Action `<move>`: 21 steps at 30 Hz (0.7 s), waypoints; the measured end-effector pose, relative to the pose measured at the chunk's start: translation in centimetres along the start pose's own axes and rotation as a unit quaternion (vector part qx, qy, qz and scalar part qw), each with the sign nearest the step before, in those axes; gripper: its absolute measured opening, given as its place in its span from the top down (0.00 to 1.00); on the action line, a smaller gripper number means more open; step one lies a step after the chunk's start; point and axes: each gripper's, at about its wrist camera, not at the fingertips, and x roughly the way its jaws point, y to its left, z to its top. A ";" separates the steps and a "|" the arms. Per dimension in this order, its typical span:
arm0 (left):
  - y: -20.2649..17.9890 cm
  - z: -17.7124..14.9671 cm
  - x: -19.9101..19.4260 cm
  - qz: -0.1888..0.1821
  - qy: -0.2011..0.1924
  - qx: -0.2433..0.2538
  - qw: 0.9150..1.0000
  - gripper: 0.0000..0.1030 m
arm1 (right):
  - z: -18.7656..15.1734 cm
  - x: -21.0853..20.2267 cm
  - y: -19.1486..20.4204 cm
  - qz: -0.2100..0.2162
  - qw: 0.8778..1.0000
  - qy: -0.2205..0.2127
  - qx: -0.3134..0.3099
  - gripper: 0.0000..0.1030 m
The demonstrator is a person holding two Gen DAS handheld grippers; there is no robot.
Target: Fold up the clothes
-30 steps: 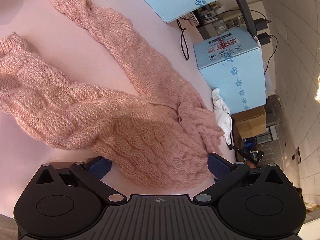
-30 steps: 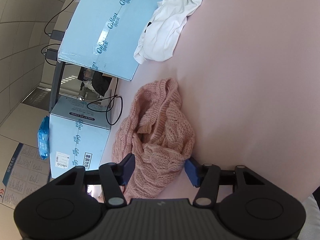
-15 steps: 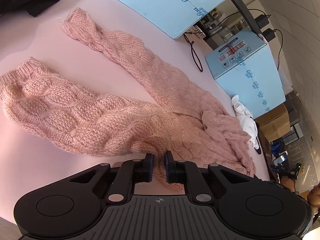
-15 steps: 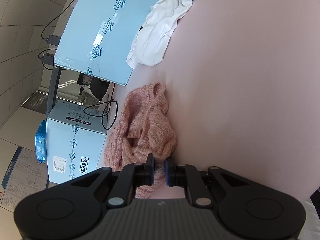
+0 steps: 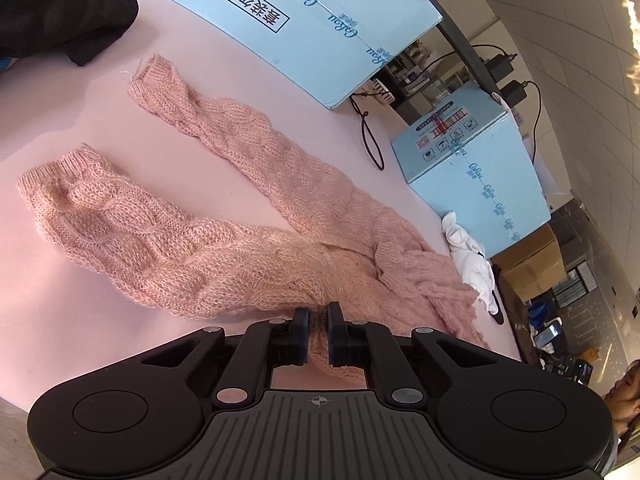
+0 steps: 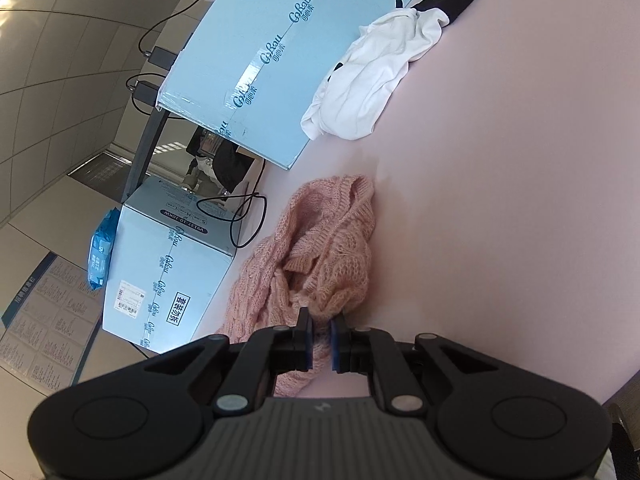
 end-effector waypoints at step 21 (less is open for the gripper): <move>0.3 14.3 15.5 0.074 0.008 0.007 0.997 0.83 | 10.5 14.8 2.5 -0.004 0.998 0.002 0.055 0.79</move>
